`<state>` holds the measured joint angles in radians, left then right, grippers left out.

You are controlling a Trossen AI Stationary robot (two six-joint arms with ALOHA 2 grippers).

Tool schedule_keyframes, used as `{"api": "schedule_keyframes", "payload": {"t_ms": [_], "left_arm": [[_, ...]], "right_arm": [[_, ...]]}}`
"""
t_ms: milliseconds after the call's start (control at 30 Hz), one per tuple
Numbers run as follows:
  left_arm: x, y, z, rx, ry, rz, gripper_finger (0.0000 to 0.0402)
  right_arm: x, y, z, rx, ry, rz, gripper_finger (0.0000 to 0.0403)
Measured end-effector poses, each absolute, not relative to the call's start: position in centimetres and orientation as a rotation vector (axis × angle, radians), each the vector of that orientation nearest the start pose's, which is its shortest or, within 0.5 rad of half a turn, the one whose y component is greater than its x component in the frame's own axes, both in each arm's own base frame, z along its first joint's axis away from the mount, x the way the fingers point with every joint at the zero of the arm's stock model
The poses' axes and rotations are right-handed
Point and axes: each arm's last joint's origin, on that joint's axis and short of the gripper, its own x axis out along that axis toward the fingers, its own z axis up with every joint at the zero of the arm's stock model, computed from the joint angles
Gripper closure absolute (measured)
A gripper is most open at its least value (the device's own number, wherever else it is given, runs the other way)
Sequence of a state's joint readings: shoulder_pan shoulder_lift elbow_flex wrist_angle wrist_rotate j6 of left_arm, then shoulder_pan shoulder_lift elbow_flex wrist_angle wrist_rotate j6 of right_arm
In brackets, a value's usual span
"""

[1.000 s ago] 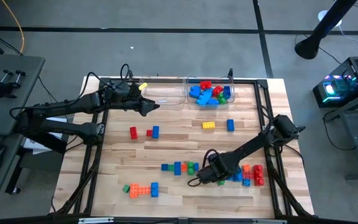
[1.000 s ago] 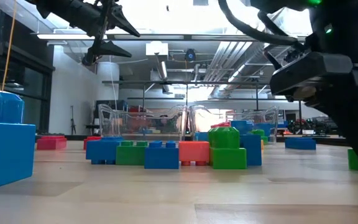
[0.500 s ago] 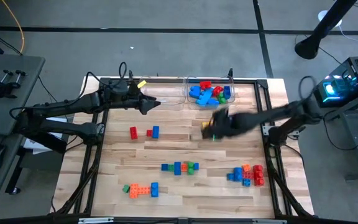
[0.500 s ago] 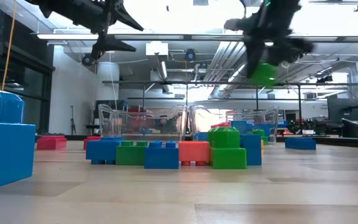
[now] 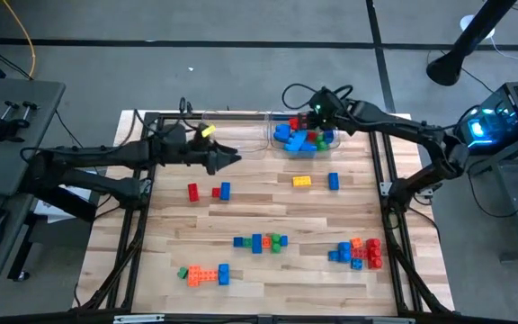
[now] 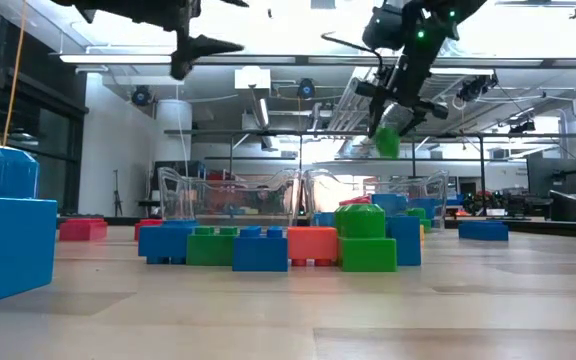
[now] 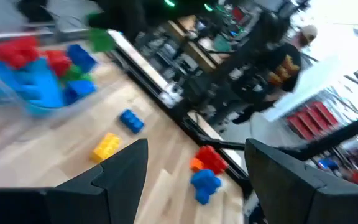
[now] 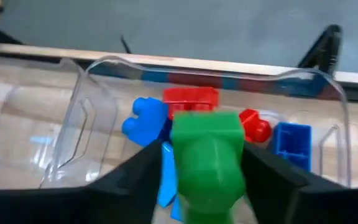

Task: Sort blocks by size
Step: Put the bottom right green lego piece into the right transparent bin, then put the green lego piece into the right transparent bin

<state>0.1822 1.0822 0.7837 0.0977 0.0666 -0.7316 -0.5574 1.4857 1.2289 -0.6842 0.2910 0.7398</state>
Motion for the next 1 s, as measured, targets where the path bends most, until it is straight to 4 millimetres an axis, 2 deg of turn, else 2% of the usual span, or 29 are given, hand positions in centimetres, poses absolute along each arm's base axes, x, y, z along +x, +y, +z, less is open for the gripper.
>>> {"api": "schedule_keyframes", "payload": {"t_ms": [100, 233, 333, 433, 600, 733, 833, 900, 1000], "left_arm": [[25.4, 3.3, 29.6, -0.749, 0.149, 0.134, 0.015], [26.8, 2.6, 28.3, -0.75, 0.203, 0.092, 0.0149], [26.6, 2.7, 28.2, -0.741, 0.241, 0.063, 0.0149], [25.6, 3.2, 29.1, -0.696, 0.21, 0.065, 0.0149], [23.0, 4.5, 31.2, -0.593, 0.137, 0.103, 0.0149], [21.3, 5.2, 32.0, -0.546, 0.127, 0.147, 0.0149], [20.7, 5.5, 31.8, -0.518, 0.164, 0.172, 0.0149], [20.5, 5.5, 31.5, -0.511, 0.2, 0.181, 0.0149], [20.4, 5.4, 31.0, -0.534, 0.25, 0.164, 0.0149]], "right_arm": [[25.6, -16.5, 28.9, 0.751, 0.639, -1.037, 0.0134], [26.0, -14.5, 30.0, 0.754, 0.64, -0.913, 0.0115], [26.8, -11.1, 30.9, 0.784, 0.652, -0.735, 0.0113], [27.9, -6.3, 30.9, 0.828, 0.726, -0.595, 0.0111], [30.0, 2.3, 28.5, 1.005, 0.85, -0.567, 0.0111], [33.0, 8.0, 25.4, 1.198, 0.805, -0.552, 0.011], [35.3, 10.7, 22.9, 1.278, 0.833, -0.572, 0.011], [36.7, 11.9, 21.7, 1.257, 0.894, -0.608, 0.011], [38.5, 13.0, 21.6, 1.21, 0.956, -0.668, 0.011]]}}
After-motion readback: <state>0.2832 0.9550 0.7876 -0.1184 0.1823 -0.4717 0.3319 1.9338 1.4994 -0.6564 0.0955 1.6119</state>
